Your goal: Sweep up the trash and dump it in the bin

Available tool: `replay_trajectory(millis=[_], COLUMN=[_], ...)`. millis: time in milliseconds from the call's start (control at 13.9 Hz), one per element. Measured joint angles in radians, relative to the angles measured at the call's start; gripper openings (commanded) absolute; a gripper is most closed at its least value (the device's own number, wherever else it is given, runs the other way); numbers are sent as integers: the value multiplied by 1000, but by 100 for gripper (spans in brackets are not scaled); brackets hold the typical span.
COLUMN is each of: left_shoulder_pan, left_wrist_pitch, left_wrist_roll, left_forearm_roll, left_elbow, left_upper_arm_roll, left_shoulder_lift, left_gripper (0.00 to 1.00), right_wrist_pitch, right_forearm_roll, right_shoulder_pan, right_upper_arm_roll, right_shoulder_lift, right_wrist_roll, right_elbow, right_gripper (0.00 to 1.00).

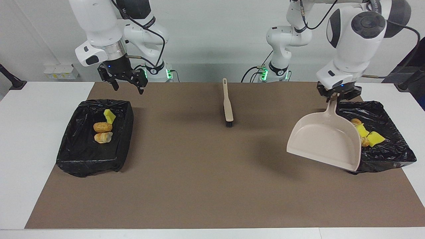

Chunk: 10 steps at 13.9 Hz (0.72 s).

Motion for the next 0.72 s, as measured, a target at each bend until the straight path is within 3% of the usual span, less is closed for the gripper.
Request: replay_trajectory(millis=[288,721], left_shoulder_pan=[-153,-285], left_wrist_pitch=[126,376], left_wrist_roll=[-298,-493], left_forearm_roll=[-91,-165], left_elbow=[-45,-57], left_upper_arm_roll=[-4,-3], left_shoulder_lift=[43,210], left_gripper=[0,0], right_wrist_pitch=[-1,1], right_forearm_roll=[1,14], right_shoulder_pan=[90,141], right_upper_arm_roll=[-85,-140], right_shoulder_lift=[0,0], right_wrist_roll=[0,0], right_elbow=[12,12], right_gripper=[100,100])
